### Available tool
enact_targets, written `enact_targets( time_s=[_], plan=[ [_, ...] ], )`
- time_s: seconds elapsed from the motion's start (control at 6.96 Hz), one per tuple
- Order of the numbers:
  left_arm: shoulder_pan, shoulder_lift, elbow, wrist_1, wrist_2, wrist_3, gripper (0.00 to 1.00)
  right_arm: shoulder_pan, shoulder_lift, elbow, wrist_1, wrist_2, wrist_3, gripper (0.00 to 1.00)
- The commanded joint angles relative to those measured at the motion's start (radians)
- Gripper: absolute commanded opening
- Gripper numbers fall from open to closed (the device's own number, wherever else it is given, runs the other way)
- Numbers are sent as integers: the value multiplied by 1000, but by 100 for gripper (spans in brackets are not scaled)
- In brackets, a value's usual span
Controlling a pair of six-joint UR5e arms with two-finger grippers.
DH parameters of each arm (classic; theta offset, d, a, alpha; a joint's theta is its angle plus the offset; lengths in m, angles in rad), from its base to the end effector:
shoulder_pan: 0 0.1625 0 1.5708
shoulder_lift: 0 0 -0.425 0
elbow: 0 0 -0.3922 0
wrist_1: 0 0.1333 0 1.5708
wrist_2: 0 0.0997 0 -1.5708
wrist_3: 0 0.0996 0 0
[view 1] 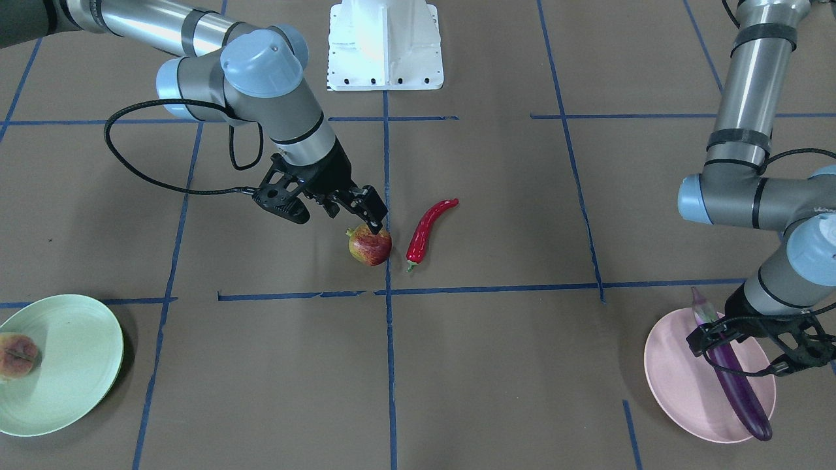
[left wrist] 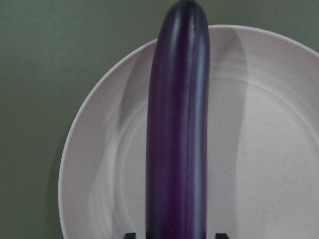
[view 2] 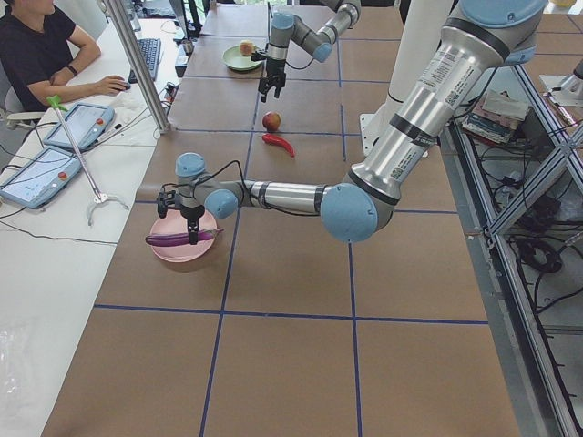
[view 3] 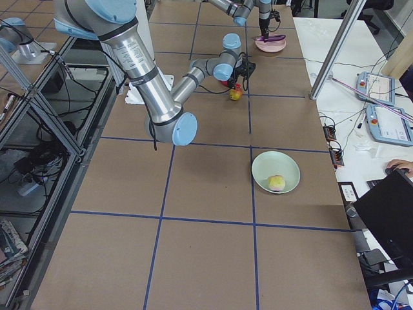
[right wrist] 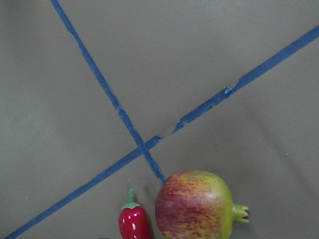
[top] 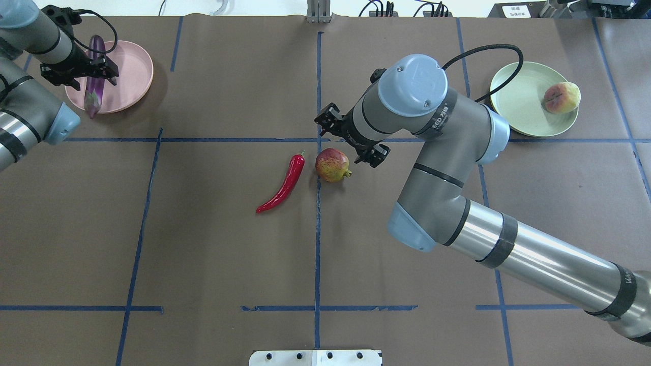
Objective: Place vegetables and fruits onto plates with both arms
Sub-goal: 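Grasp the pomegranate with the right gripper while the left gripper releases the eggplant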
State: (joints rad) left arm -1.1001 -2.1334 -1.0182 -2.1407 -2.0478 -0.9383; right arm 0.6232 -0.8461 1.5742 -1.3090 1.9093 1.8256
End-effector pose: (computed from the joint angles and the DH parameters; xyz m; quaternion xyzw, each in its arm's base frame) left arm 0.2624 -0.7088 0.5375 0.0651 0.3524 -0.1500 0.9214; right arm -0.5162 -0.4944 0.1879 -0.0600 -0.4874 0.2963 0.8192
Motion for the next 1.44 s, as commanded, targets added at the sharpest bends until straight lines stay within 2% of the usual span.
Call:
enact_targets(
  time_s=[0.0,0.43,0.72,0.86,1.01,1.29],
  plan=[
    [-1,-6,-16,-41,-2,-45,100,-22,79,-16,-189,-7,-8,100],
    [-1,-8,-19,-42,-2,-48,100,-75,71,-46,-203,-53,-5,100],
    [0,-17,-48,-39,-2,-97,100,-91,85,-100,-200,-101,-3,100],
    [11,-16,-106,-38,-11,-134,100,-91,100,-133,-196,-119,-5,100],
    [29,-7,-173,-31,-85,-140,100,-91,131,-181,-191,-140,-5,100],
    [89,-2,-268,-33,-118,-325,100,-91,144,-221,-184,-162,-5,100]
  ],
)
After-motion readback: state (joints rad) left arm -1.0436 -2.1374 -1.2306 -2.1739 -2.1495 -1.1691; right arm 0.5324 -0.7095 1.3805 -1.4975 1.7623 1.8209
